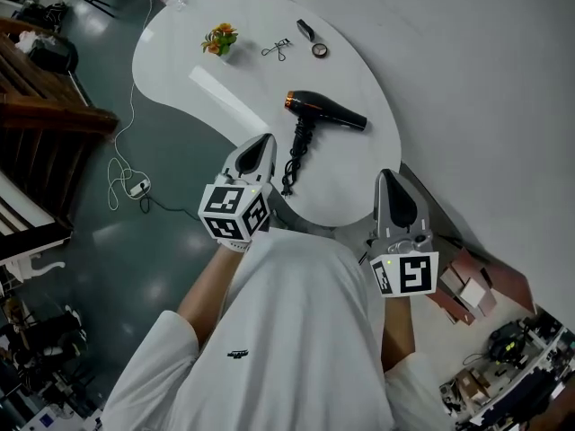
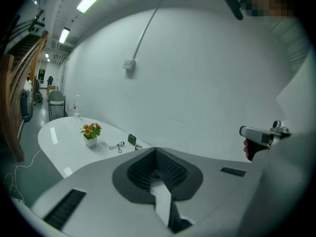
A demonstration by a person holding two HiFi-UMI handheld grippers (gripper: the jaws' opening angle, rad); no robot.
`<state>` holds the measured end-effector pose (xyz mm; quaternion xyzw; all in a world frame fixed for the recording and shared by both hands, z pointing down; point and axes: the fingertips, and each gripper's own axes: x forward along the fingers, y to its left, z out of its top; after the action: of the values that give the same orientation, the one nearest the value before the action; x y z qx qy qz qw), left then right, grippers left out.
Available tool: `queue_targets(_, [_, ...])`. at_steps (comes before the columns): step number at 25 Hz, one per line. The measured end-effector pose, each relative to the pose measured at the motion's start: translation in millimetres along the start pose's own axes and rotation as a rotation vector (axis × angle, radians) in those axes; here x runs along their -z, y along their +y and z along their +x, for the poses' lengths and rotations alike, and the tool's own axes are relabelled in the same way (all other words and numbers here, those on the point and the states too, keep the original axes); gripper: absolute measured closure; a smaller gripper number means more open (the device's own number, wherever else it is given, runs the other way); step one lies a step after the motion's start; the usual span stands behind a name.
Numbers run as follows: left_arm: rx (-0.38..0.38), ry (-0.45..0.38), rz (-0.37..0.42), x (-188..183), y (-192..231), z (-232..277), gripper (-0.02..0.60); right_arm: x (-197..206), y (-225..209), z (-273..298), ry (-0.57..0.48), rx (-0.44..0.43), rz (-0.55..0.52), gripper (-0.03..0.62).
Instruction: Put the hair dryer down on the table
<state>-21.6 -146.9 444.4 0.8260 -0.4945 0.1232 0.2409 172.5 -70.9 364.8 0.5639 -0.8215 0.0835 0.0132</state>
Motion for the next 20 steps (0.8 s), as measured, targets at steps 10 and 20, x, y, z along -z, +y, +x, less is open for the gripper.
queue_targets(10, [0.03, -0.063, -0.007, -19, -3, -40, 0.572, -16, 4, -9, -0.023, 0.008, -0.038, 0.583])
queue_targets(20, [0.01, -0.097, 0.031, -23, -4, -64, 0.573, -17, 8, -18, -0.025, -0.001, -0.047, 0.583])
